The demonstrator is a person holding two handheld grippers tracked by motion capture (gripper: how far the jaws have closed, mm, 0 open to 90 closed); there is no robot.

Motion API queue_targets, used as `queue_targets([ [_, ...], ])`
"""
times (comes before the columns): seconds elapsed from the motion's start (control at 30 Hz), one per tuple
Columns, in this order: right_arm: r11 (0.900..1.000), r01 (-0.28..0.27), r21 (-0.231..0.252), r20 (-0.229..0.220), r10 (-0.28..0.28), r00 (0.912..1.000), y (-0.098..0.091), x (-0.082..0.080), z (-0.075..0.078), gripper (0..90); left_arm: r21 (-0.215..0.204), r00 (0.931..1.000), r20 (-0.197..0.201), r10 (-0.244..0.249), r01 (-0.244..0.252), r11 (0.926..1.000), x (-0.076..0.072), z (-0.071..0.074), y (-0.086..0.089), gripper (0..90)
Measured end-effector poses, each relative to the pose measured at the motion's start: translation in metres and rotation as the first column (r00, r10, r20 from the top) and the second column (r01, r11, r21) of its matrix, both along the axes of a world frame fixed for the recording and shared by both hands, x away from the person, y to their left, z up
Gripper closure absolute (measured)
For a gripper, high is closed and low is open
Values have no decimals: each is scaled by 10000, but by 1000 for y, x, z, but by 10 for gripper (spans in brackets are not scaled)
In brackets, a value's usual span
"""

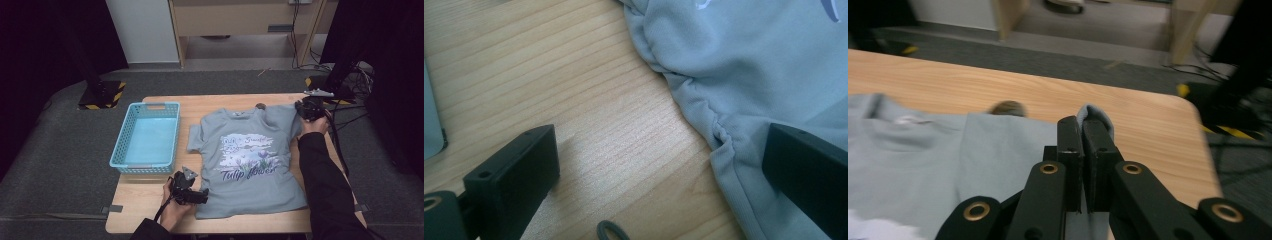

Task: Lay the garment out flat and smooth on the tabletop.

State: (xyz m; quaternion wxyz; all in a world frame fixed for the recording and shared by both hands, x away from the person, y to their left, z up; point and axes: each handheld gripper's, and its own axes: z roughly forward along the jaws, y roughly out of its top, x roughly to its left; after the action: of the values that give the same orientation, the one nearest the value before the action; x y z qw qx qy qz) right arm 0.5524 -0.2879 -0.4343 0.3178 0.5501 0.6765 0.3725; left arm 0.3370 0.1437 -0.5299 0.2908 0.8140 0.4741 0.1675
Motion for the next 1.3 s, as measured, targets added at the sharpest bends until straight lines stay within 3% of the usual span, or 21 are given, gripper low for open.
queue_targets([
  [0.13,9920,1132,-567,-474,-1159,9921,-20,5,-14,854,2,10000,-1,9,-9,10000,0,0,0,10],
  [0.2,9853,1518,-782,-802,-1580,9842,-25,7,-26,782,0,10000,2,8,-8,10000,0,0,0,10],
  [0.3,9805,1776,-836,-898,-1850,9786,-26,5,-40,640,-11,10000,16,9,-9,10000,0,0,0,10],
  [0.4,9869,1583,-325,-646,-1601,9850,-23,-2,-45,444,-21,10000,32,18,-18,10000,0,0,0,10],
  [0.5,9957,560,744,-438,-528,9976,-16,-10,-50,351,-93,10000,29,-4,4,10000,-1,0,0,22],
  [0.6,9881,-380,1494,-1020,536,9933,-5,-14,-61,292,-100,10000,37,4,-4,10000,-2,1,-1,42],
  [0.7,9926,-724,980,-1490,866,9850,8,-18,-77,267,-105,10000,59,4,-4,9999,-2,0,-1,40],
  [0.87,9965,-736,388,-1978,798,9770,10,-19,-97,215,-93,10000,65,-5,6,10000,-1,0,-1,38],
  [1.03,9967,-336,736,-1962,475,9794,-4,-18,-102,207,-100,10000,85,2,-1,9999,-2,0,-1,37],
  [1.2,9989,-275,379,-1757,338,9839,-15,-20,-105,161,-125,10000,87,23,-22,9999,-2,0,-1,39],
  [1.3,9942,-317,1027,-1850,504,9814,-21,-22,-102,146,-188,9996,-97,249,-251,9995,-2,3,-1,72],
])
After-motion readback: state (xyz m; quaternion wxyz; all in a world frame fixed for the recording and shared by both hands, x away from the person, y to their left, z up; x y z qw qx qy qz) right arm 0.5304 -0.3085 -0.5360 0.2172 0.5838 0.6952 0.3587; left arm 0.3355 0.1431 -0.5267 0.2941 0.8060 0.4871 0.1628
